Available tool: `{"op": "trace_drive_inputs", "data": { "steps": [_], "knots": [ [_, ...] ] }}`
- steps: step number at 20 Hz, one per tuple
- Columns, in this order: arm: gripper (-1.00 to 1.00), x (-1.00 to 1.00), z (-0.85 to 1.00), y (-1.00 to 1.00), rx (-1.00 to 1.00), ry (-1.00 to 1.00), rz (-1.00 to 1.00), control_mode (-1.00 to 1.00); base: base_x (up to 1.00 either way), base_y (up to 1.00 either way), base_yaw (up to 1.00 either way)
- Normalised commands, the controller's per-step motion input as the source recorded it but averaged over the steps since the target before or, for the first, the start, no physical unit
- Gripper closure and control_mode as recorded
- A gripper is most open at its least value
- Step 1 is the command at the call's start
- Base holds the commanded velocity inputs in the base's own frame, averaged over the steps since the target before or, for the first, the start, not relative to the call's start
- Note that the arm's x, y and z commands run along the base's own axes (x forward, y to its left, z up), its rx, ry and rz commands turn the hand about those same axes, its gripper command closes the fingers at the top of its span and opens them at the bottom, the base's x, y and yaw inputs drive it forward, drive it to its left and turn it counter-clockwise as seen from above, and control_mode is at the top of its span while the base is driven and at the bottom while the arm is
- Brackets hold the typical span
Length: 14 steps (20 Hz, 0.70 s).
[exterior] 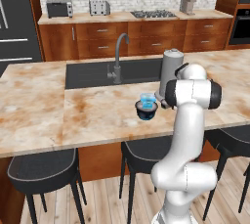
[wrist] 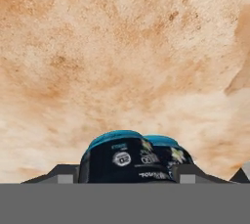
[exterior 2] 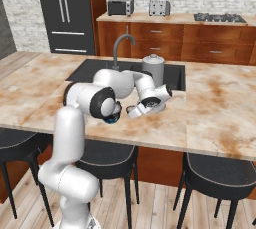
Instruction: Stack the yogurt containers by placing the smaller containers on top of the larger containers.
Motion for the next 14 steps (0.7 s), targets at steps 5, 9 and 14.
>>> {"op": "trace_drive_inputs", "data": {
  "steps": [5, 9, 14],
  "knots": [
    [1.00, -0.24, 0.13, 0.00, 0.00, -0.09, 0.00, -1.00, 0.00, 0.00, 0.00],
    [1.00, -0.24, 0.11, 0.00, 0.00, -0.09, 0.00, -1.00, 0.00, 0.00, 0.00],
    [1.00, -0.24, 0.12, 0.00, 0.00, -0.08, 0.00, -1.00, 0.00, 0.00, 0.00]
  ]
}}
